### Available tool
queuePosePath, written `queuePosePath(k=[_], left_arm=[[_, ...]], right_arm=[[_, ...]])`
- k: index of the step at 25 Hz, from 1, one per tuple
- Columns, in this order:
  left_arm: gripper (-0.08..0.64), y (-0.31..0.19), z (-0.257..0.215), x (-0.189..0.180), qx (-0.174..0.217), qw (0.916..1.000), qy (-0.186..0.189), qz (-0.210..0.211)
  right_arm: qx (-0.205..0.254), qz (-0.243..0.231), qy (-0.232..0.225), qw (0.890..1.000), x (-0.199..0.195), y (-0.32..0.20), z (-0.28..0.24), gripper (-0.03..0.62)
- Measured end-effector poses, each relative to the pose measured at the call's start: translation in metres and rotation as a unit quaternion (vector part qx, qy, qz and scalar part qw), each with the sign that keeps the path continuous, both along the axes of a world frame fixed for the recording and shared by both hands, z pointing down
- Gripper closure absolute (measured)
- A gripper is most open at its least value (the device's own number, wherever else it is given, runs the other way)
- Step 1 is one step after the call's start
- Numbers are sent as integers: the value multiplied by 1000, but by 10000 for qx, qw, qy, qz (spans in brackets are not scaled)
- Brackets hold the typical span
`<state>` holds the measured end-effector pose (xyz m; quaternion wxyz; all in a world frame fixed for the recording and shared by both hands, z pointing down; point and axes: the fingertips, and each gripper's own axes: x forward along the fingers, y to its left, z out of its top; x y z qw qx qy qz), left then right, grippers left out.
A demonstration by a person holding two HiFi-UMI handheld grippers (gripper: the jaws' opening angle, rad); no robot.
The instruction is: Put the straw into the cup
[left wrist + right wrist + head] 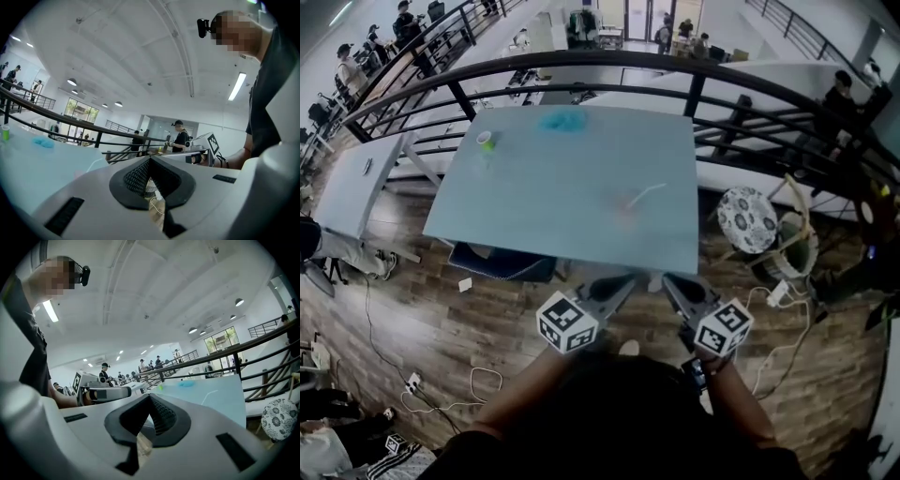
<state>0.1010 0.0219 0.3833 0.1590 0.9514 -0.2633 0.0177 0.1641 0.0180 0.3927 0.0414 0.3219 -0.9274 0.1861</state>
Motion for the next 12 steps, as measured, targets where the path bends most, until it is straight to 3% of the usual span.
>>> queuePosePath(k=[5, 12], left_arm=[[548, 22, -4, -24, 5, 9999, -48, 125], [548, 61, -1, -85, -65, 9997, -97, 194]], right_arm=[[16, 192, -114, 9997, -22, 18, -7, 581], [113, 268, -92, 9995, -82, 53, -15, 581]])
